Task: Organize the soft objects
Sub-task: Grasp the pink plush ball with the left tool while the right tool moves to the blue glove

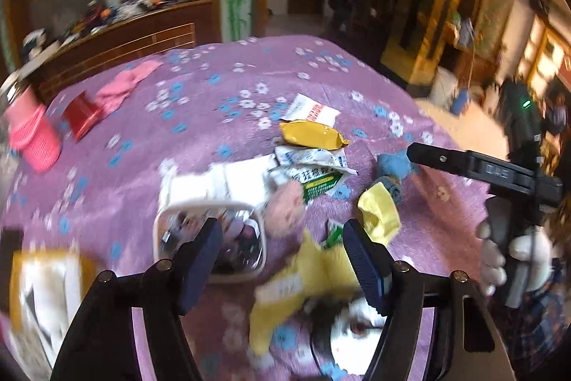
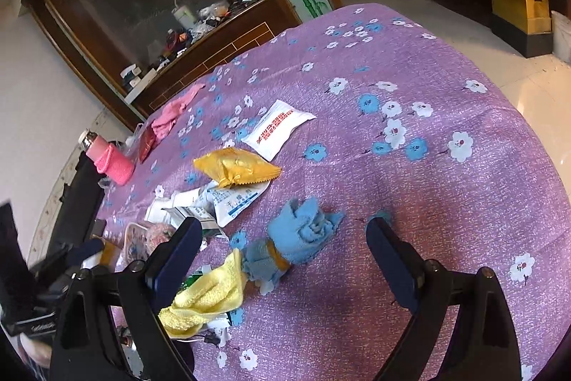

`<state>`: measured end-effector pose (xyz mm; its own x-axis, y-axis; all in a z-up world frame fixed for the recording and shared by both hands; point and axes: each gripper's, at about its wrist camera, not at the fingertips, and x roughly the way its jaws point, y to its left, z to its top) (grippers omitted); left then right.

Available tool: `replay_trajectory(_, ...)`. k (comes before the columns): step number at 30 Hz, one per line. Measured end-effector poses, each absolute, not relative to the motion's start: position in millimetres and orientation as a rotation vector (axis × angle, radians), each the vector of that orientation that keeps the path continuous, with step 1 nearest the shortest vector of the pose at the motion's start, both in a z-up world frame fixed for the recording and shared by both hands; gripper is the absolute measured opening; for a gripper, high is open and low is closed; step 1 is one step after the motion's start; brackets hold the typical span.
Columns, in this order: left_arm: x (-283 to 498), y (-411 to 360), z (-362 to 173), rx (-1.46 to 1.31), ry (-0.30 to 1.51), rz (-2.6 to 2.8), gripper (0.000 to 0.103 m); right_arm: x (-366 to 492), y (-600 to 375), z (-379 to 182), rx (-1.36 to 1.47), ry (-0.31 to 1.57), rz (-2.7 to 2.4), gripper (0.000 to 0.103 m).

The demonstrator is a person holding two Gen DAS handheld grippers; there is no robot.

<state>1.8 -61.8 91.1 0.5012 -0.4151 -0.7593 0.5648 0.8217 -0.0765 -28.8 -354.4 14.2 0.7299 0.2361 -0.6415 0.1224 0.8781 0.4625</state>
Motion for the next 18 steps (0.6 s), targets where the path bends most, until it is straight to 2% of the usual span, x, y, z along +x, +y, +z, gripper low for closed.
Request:
replay_trajectory(2,14.2,-81.6,84.3,0.265,0.867,-0.601,0.073,-28.5,-355.9,12.4,0.509,0.764,0.06,0.092)
replay_trajectory(4,24.7,-97.0,76.4,0.336,0.873,-0.608,0.057,-27.4,-358.0,9.6,0.517,0.772,0.056,0.092)
replay_trajectory(5,28.8,-101.7,72.2,0.357,0.881,-0.615,0.039,-26.7,-358.9,8.2,0.521,0.776,0.056,0.092)
replay_trajectory(6,33.7,-107.5,66.6,0.379,0.9,-0.635,0.033,-25.9,-359.4,7.2,0.522,0.779,0.057,0.092)
replay_trajectory(11,47.4,-126.2,39.7,0.495,0.947,-0.642,0.033,-17.3,-358.1,0.9,0.511,0.798,0.055,0.092)
replay_trajectory(18,55.0,-128.0,30.2,0.501,0.966,-0.649,0.034,-0.6,-338.4,-12.4,0.434,0.853,0.051,0.092)
